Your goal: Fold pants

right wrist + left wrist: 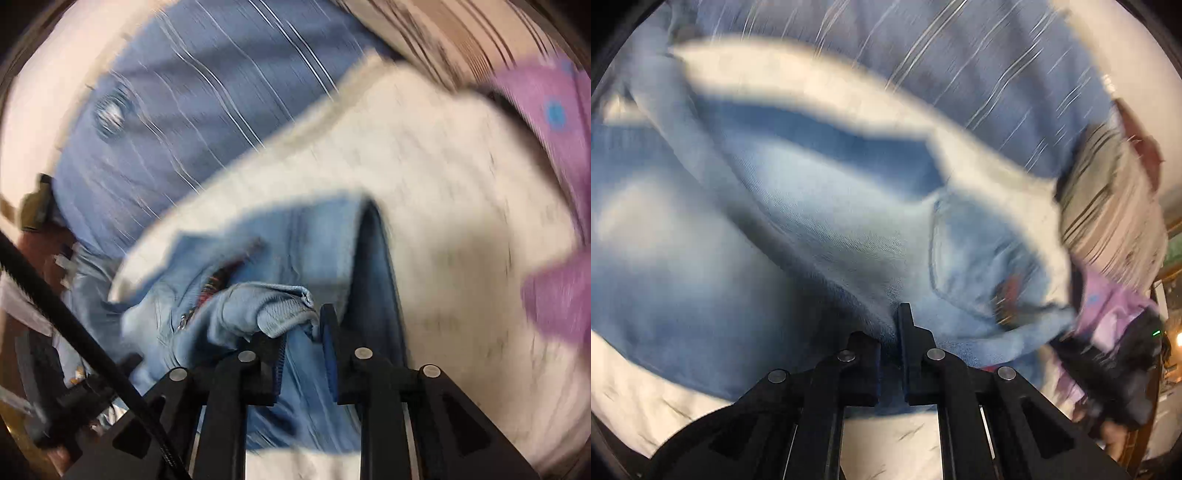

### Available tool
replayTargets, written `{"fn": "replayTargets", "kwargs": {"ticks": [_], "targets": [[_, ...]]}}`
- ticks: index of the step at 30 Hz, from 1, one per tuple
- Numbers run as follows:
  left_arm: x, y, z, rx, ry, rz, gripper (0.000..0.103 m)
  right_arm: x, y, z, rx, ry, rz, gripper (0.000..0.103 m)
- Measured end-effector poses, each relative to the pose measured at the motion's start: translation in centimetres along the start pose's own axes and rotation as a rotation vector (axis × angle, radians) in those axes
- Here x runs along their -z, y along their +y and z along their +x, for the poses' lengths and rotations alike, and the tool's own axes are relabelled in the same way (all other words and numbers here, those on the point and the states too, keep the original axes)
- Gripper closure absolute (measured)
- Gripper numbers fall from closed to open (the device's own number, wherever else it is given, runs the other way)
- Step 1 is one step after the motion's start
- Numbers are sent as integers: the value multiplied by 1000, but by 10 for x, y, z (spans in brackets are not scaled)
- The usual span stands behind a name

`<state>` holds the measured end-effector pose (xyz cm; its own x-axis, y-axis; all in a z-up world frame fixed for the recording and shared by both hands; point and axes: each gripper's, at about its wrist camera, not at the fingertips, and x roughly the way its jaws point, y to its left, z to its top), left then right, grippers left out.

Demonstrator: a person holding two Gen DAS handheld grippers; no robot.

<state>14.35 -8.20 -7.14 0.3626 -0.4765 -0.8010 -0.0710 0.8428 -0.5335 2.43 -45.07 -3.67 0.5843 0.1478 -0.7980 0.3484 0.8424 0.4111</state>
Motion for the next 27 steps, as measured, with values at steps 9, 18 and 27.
{"fn": "replayTargets", "kwargs": {"ticks": [9,18,27], "targets": [[4,21,-15,48,-1,-65,73,42,-46,-40,-244,-82,241,17],[-5,17,7,51,11,-110,72,25,-35,-17,-102,-50,216,46],[4,-3,-35,109,-87,-40,95,23,-9,-63,-81,-230,46,90]]}}
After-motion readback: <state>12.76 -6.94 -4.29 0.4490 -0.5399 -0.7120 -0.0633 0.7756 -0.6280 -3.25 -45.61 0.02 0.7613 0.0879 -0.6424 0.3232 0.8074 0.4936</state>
